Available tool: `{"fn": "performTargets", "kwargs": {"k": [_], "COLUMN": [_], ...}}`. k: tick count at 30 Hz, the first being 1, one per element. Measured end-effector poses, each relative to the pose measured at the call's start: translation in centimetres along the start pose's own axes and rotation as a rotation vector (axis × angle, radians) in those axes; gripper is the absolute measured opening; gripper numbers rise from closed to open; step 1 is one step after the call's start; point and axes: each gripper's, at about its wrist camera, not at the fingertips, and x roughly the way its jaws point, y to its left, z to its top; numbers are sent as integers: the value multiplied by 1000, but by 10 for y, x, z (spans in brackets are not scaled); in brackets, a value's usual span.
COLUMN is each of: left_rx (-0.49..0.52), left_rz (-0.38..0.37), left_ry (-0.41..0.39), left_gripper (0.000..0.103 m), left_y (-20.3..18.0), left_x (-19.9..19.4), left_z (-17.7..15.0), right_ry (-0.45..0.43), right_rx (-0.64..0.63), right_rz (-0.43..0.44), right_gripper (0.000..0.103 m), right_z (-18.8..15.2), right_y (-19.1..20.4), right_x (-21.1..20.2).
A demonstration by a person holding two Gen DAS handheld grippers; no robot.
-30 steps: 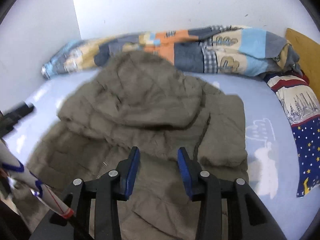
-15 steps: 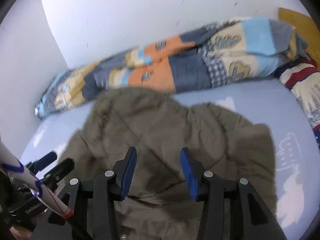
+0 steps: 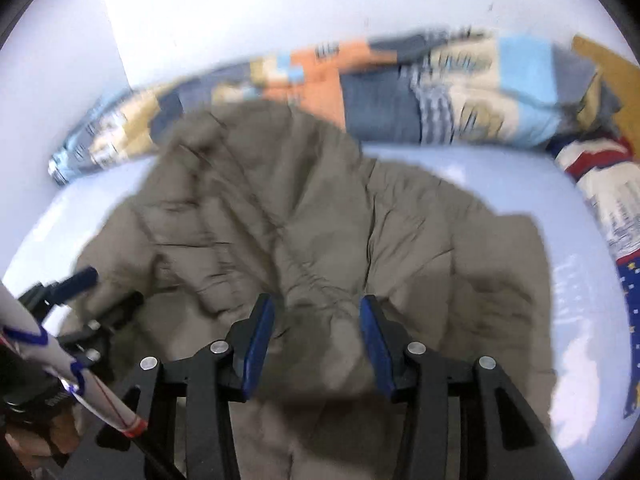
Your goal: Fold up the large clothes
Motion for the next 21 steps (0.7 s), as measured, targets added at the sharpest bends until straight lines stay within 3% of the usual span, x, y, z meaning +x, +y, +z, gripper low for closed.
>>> {"fn": "performTargets", "kwargs": {"k": [3, 4, 6, 11, 12, 14, 16, 21], "left_rx": [23, 35, 40, 0, -5, -9, -7, 3], "left_rz": [26, 34, 28, 16, 31, 33, 56, 115], "left_ry": [98, 96, 69, -36, -47, -68, -89, -94], "left_gripper": [77, 77, 77, 77, 77, 77, 77, 77], "left_y": [-6, -6, -5, 8, 8, 6, 3, 5], "left_x": [5, -3, -29, -111, -125, -151, -172, -198], "left_z": [-14, -18, -25, -60, -69, -88, -105, -154], "right_ry": [73, 135, 147, 39, 27, 26, 23, 81], "right_rx": [-25, -36, -12, 16, 10, 11, 11, 96], "right_rz": [-12, -30, -40, 61, 70, 93, 120, 132], "right_gripper": [49, 49, 49, 52, 60, 64, 64, 64], "right_z": [-17, -27, -35, -44, -54, -85, -127, -179], "right_y": [13, 16, 18, 25, 29, 36, 44, 41], "right_x": [8, 22, 18, -72, -90, -124, -154, -169]}}
